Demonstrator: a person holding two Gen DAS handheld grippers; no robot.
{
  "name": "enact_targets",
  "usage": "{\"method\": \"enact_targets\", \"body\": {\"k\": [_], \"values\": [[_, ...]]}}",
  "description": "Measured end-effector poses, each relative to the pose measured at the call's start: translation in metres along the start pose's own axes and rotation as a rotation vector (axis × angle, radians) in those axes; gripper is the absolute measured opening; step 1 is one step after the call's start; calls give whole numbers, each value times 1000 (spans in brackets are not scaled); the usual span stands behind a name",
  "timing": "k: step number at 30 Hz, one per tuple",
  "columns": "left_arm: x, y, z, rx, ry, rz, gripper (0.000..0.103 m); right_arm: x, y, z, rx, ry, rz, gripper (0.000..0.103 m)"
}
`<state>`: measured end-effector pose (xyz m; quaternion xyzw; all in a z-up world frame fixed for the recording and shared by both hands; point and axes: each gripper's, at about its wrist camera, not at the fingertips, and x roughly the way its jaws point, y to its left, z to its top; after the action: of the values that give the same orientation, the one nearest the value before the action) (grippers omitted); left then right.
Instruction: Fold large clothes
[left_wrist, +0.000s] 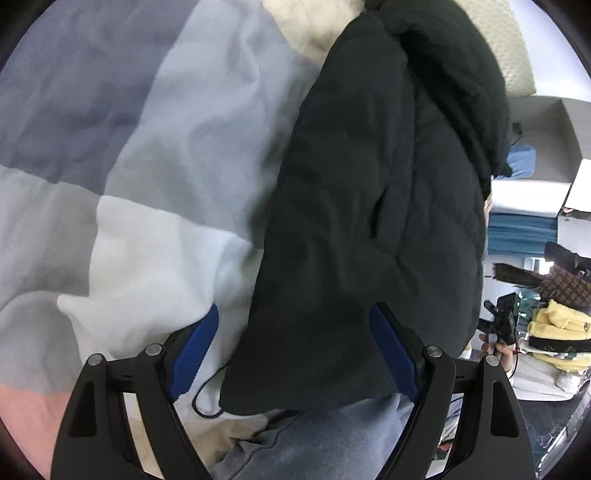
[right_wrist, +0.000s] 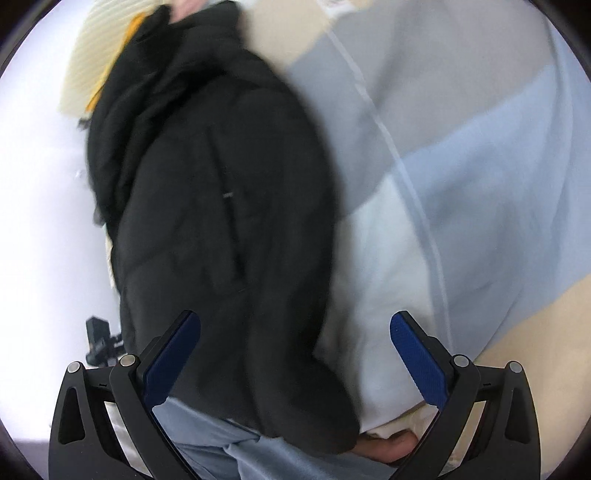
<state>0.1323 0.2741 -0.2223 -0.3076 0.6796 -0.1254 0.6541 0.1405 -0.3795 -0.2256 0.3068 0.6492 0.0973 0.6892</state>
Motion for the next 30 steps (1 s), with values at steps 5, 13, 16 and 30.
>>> {"method": "enact_targets", "body": {"k": [5, 13, 16, 30], "values": [[-1, -18, 2, 80, -7, -66, 83, 15, -13, 5, 52, 54, 64, 103], [-3, -51, -5, 213, 7, -306, 83, 19, 25, -4, -113, 111, 194, 103], [2, -50, -3, 185, 23, -290, 83, 17, 38, -9, -188, 122, 255, 103], [34, -34, 15, -6, 116, -103, 83, 55, 42, 1, -154, 184, 156, 103]]}}
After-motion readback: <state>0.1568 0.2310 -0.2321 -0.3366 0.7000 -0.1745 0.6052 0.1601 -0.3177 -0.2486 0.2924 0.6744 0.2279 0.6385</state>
